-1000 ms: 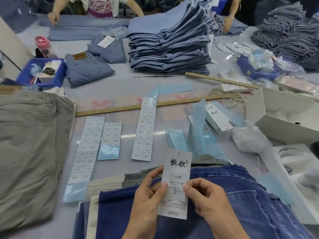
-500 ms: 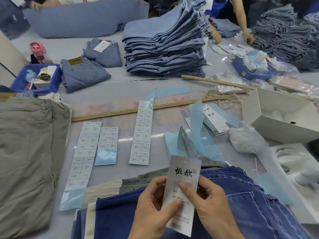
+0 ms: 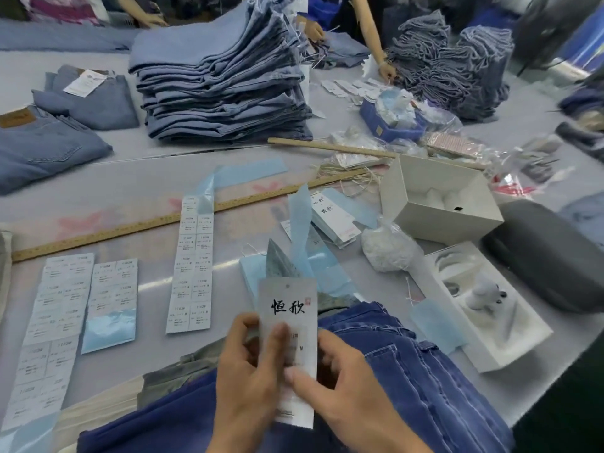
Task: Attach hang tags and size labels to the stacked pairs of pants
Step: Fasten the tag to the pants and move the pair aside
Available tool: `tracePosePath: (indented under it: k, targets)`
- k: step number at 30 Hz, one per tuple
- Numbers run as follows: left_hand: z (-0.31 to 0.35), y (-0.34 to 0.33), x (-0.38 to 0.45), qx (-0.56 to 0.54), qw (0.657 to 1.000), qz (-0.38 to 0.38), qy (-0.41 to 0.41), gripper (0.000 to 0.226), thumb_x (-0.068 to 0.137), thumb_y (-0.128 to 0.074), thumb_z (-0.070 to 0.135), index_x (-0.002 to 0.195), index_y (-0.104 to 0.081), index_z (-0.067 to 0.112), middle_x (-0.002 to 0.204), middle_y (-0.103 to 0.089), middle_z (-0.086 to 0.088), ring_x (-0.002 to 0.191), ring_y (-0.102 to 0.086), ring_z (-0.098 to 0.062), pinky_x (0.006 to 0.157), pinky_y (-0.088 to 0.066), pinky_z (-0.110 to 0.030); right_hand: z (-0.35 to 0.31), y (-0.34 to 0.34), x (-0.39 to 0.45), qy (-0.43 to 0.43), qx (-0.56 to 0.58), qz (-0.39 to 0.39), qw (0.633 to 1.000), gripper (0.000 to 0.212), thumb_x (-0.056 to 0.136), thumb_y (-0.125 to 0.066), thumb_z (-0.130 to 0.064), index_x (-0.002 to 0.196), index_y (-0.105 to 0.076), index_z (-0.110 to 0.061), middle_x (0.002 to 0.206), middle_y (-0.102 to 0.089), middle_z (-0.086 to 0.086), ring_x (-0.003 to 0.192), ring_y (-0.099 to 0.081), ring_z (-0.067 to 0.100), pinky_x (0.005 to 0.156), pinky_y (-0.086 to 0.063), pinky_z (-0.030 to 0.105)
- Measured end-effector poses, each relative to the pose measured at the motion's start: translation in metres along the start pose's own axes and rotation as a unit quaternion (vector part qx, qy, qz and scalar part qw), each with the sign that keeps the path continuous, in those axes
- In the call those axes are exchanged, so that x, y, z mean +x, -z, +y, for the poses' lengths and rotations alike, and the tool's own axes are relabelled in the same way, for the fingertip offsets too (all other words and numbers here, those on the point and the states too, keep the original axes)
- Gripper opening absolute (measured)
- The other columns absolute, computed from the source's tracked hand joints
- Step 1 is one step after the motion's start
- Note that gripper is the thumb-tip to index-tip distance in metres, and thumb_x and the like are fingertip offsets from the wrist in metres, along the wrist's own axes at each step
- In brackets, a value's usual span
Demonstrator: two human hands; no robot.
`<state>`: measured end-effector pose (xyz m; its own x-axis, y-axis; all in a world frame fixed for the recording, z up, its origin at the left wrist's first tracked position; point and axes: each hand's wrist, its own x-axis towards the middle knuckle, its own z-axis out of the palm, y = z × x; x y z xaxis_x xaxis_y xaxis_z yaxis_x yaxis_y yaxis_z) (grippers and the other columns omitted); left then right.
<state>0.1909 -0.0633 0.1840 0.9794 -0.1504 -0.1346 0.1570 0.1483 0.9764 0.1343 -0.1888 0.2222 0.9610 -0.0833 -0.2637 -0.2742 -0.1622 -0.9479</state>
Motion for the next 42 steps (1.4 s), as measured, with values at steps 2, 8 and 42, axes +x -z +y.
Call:
tracePosePath:
  k: [2, 8, 42]
  targets:
    - [0.004, -0.022, 0.013, 0.039, 0.997, -0.052, -0.031, 0.014, 0.078, -0.071, 0.043, 0.086, -0.059, 0.042, 0.076, -0.076, -0.002, 0.059, -0.071, -0.015, 0.051, -0.052, -0.022, -0.010, 0.029, 0.004, 0.000, -0.002, -0.037, 0.999, 0.039, 0.088, -0.072, -0.018, 0.124, -0.066, -0.034, 0.115, -0.075, -0.002, 0.109, -0.071, 0.017, 0.094, -0.058, 0.035]
    - [-0.004, -0.088, 0.057, 0.049, 0.990, -0.115, -0.060, 0.013, 0.095, -0.065, 0.041, 0.098, -0.052, 0.038, 0.085, -0.076, 0.004, 0.064, -0.071, -0.018, 0.048, -0.055, -0.036, 0.023, 0.157, 0.058, -0.010, -0.043, 0.251, 0.967, 0.019, 0.093, -0.065, -0.047, 0.093, -0.074, -0.030, 0.076, -0.070, 0.001, 0.066, -0.061, 0.013, 0.057, -0.050, 0.027]
    - [-0.029, -0.090, 0.077, 0.015, 0.995, -0.071, 0.075, 0.041, 0.100, -0.054, 0.003, 0.104, -0.078, 0.036, 0.100, -0.078, 0.007, 0.090, -0.072, -0.018, 0.074, -0.059, -0.031, -0.024, 0.097, 0.105, 0.170, 0.100, 0.145, 0.970, 0.013, 0.094, -0.069, -0.014, 0.104, -0.071, -0.022, 0.094, -0.071, 0.004, 0.088, -0.070, 0.019, 0.078, -0.060, 0.032]
